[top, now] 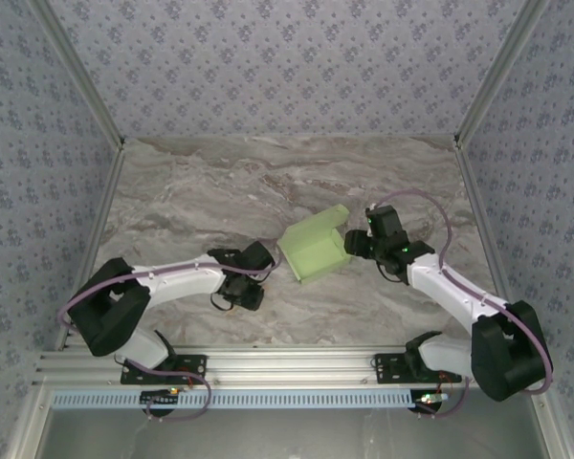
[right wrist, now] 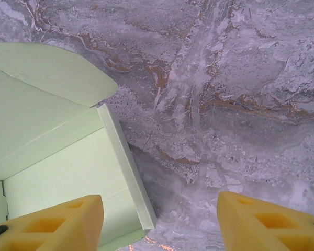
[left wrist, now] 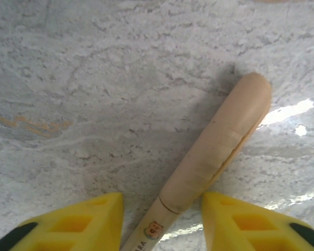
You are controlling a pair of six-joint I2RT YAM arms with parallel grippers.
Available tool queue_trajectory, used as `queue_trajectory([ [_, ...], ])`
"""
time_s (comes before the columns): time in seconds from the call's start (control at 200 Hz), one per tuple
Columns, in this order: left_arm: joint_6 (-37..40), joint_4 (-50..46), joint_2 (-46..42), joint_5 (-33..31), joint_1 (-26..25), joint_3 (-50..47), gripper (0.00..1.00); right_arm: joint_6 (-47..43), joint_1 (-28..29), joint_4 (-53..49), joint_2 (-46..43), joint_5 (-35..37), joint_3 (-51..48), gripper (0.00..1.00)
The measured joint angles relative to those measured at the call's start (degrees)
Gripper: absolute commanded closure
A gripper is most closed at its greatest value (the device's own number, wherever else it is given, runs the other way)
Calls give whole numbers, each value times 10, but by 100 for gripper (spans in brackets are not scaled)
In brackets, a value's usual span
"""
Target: Fold the paper box
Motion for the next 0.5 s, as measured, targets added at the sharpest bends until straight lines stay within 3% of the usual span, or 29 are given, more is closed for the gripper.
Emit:
queue_trajectory([
  [0.23,26,-12,19,1,-3,20,77,-1,-3,-8,-7,0,0,38],
  [0.5,38,-11,21,10,-3,24,82,-10,-17,-28,-9,-2,0,38],
])
